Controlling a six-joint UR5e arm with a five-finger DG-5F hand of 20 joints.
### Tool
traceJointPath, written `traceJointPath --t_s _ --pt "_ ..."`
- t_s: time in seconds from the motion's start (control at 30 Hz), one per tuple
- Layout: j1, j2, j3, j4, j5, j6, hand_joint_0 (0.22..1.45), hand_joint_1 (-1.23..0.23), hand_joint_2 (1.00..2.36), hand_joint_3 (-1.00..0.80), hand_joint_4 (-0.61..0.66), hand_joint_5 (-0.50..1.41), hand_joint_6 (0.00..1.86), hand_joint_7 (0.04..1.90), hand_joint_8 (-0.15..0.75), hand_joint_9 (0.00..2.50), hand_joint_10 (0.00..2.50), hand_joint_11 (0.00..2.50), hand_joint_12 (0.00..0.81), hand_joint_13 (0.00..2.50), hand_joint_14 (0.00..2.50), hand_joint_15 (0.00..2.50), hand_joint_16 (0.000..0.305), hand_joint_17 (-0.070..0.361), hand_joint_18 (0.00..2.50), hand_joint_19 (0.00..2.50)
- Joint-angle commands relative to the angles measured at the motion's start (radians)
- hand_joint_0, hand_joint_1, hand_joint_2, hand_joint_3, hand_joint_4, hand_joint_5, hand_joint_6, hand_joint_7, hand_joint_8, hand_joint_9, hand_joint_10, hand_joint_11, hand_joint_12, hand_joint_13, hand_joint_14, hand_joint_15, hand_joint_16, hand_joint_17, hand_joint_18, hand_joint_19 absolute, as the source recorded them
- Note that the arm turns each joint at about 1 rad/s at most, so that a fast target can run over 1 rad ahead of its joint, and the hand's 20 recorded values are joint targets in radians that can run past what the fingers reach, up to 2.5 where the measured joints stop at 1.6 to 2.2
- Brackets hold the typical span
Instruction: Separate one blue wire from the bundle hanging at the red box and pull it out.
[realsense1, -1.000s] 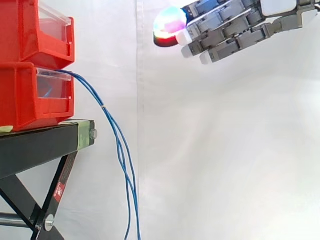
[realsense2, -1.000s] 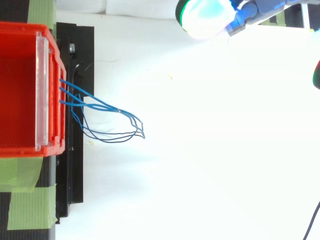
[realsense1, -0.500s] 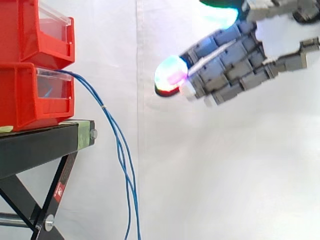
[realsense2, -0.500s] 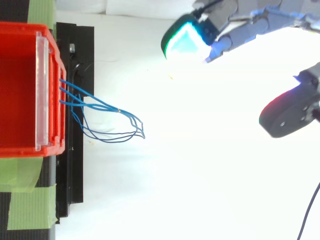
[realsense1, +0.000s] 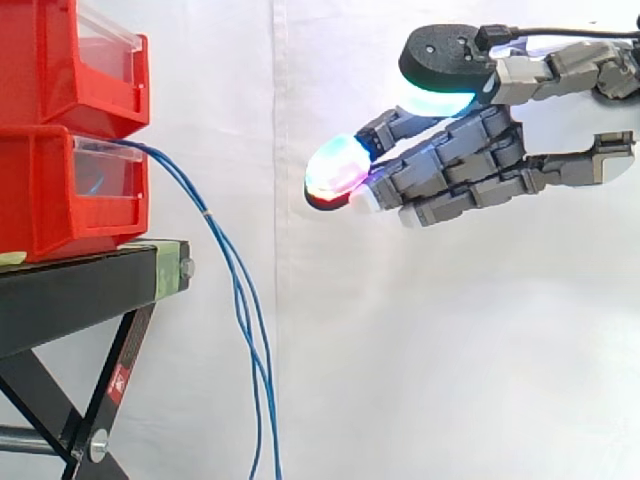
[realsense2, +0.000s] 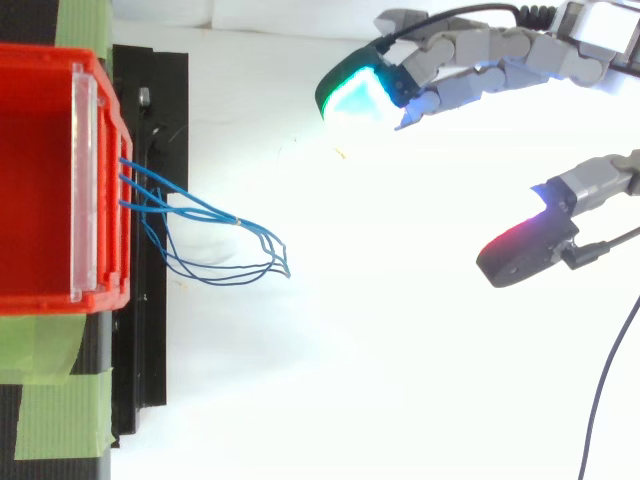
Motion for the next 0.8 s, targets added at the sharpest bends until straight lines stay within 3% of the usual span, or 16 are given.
traceJointPath --t_s 0.0,0.07,0.23,0.3,0.43,0.77 --pt "0.005 -0.019 -0.035 0.134 0.021 -0.032 0.50 -0.68 1.00 -0.50 0.26 -0.22 0.50 0.79 0.213 0.00 0.00 0.00 0.310 0.00 0.00 0.08 0.060 0.136 0.00 0.15" --pt "0.005 -0.072 -0.035 0.145 0.016 -0.032 0.50 -0.68 1.00 -0.50 0.26 -0.22 0.50 0.79 0.216 0.00 0.00 0.00 0.310 0.00 0.00 0.08 0.061 0.136 0.00 0.16" --pt "0.005 -0.136 -0.035 0.197 0.016 -0.003 0.50 -0.67 1.00 -0.50 0.27 -0.21 0.50 0.79 0.219 0.00 0.00 0.00 0.313 0.00 0.00 0.09 0.061 0.137 0.00 0.16" --pt "0.006 -0.142 -0.033 0.209 0.016 -0.003 0.50 -0.67 1.00 -0.50 0.28 -0.21 0.50 0.80 0.221 0.00 0.00 0.00 0.314 0.00 0.00 0.09 0.061 0.136 0.00 0.15" --pt "0.006 -0.181 -0.033 0.310 0.018 -0.015 0.51 -0.66 1.00 -0.50 0.29 -0.21 0.50 0.80 0.227 0.00 0.00 0.00 0.316 0.00 0.00 0.08 0.060 0.135 0.00 0.15" --pt "0.014 -0.263 -0.033 0.407 0.015 -0.010 0.53 -0.64 1.00 -0.50 0.31 -0.20 0.50 0.81 0.237 0.03 0.00 0.00 0.313 0.00 0.00 0.09 0.059 0.132 0.00 0.16"
